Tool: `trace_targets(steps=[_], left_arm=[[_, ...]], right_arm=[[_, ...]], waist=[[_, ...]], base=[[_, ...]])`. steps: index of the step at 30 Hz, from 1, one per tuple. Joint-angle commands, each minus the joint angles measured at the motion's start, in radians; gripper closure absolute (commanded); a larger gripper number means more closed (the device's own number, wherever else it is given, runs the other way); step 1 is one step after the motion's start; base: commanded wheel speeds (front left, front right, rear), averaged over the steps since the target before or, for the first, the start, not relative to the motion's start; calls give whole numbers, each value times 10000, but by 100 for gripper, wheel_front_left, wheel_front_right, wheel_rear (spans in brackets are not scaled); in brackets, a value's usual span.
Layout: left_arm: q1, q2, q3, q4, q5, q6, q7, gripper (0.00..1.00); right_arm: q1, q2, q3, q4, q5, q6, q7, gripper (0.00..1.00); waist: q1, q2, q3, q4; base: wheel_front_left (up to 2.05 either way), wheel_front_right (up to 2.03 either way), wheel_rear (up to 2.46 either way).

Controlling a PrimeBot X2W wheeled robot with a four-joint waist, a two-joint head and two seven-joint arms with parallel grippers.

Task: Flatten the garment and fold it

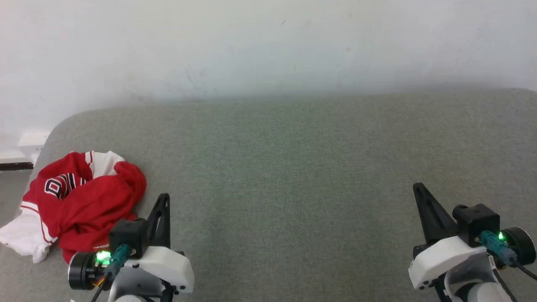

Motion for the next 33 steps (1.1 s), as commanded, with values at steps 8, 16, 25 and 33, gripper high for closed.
trace_targets(steps=[8,16,25,33], left_arm=[[-116,-30,41,20,64,64,1,100],[-116,-30,41,20,64,64,1,100],[5,2,-9,-2,-3,-4,-2,0],[55,8,11,-37,-46,-49,-120,0]], right_arm=[[-85,34,3,-39,-45,-9,5,100],[-85,34,3,-39,-45,-9,5,100],[2,-4,-1,6,4,0,-4,0],[17,-4,-76,-4,129,0,-119,0]], waist=[[0,0,0,0],[0,0,0,0],[0,0,0,0],[0,0,6,9]], base=[[0,0,0],[0,0,0],[0,0,0],[0,0,0]])
